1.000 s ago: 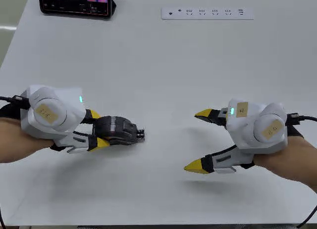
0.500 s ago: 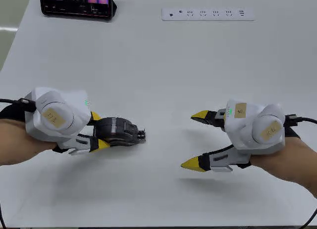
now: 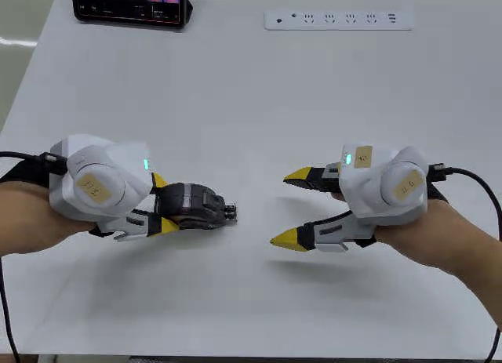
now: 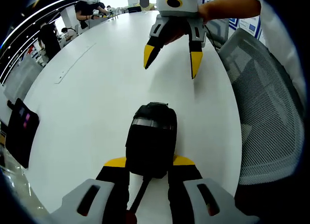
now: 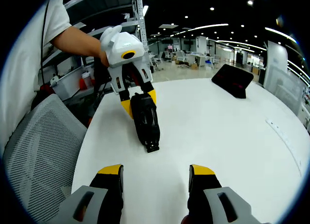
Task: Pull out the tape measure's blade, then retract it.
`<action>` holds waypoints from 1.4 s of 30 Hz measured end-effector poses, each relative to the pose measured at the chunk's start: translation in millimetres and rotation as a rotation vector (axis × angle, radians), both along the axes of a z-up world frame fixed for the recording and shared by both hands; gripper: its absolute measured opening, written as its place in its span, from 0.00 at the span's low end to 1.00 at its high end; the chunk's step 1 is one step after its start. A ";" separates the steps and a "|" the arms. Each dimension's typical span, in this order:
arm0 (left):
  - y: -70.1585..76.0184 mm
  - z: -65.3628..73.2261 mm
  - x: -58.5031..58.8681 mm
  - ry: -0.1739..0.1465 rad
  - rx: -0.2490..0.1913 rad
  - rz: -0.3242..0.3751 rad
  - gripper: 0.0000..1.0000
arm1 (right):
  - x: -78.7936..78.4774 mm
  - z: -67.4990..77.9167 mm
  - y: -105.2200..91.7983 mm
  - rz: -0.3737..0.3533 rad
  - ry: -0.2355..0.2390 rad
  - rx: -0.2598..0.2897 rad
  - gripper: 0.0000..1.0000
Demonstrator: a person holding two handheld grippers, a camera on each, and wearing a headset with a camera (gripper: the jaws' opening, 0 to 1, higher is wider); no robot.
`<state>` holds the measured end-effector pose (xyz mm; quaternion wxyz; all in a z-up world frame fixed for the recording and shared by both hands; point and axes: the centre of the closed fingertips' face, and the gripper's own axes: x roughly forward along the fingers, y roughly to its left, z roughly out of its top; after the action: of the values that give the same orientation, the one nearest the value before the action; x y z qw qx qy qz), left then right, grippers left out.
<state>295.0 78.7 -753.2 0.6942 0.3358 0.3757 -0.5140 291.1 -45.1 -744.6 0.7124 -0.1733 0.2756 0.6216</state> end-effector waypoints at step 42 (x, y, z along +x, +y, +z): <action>0.5 -1.1 0.3 0.032 0.020 0.004 0.25 | 0.5 -28.9 62.0 0.129 -0.029 0.068 0.18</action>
<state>295.4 79.3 -754.3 0.6858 0.3338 0.3926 -0.5139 291.6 16.9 -773.4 0.6804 -0.1756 0.2323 0.6725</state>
